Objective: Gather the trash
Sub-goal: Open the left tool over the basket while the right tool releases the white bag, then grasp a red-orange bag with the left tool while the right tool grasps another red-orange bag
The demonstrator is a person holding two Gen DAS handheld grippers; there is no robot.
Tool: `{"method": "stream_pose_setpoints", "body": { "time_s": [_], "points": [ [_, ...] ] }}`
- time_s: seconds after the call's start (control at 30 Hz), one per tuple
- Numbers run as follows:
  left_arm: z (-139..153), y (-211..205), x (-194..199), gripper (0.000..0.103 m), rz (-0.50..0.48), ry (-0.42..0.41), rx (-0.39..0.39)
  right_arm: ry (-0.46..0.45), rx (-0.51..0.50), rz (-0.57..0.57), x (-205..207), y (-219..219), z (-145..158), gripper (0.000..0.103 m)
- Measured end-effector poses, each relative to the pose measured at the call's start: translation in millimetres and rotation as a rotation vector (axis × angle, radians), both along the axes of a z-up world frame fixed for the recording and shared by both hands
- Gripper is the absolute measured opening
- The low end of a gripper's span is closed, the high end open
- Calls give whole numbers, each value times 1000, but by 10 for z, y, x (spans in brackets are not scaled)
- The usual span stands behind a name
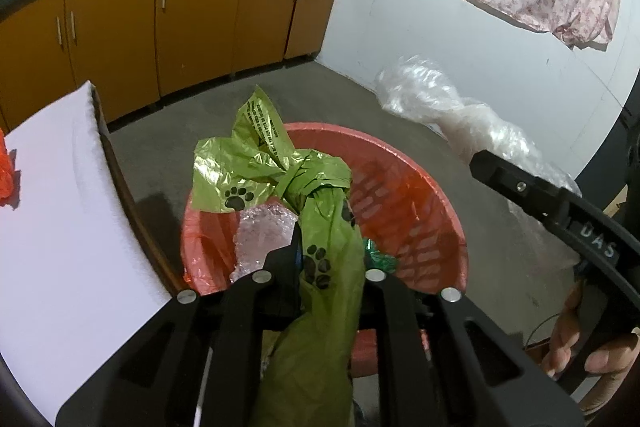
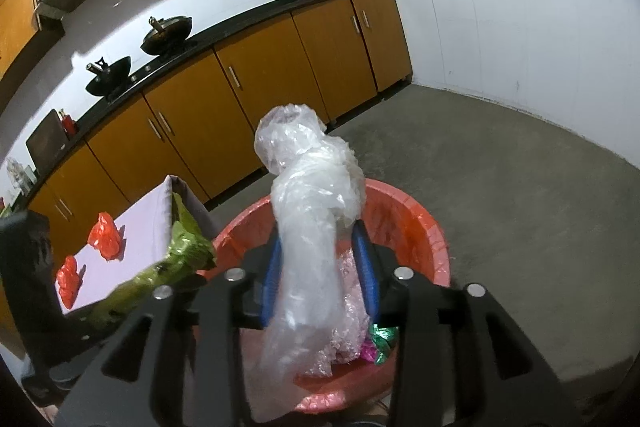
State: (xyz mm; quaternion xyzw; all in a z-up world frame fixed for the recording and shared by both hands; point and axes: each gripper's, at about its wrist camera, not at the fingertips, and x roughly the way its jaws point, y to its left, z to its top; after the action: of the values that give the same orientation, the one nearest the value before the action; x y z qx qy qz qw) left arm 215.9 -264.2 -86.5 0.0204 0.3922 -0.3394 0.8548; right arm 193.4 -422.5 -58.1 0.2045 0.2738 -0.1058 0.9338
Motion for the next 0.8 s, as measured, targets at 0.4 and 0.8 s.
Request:
{"method": "stream_pose_setpoints", "body": {
  "time_s": [0.4, 0.8],
  "points": [
    [-76, 348, 69, 51, 96, 29, -5, 13, -55, -69, -66, -7, -24, 72],
    [33, 1305, 43, 75, 314, -82, 66, 11, -224, -14, 25, 473, 136, 99]
  ]
}}
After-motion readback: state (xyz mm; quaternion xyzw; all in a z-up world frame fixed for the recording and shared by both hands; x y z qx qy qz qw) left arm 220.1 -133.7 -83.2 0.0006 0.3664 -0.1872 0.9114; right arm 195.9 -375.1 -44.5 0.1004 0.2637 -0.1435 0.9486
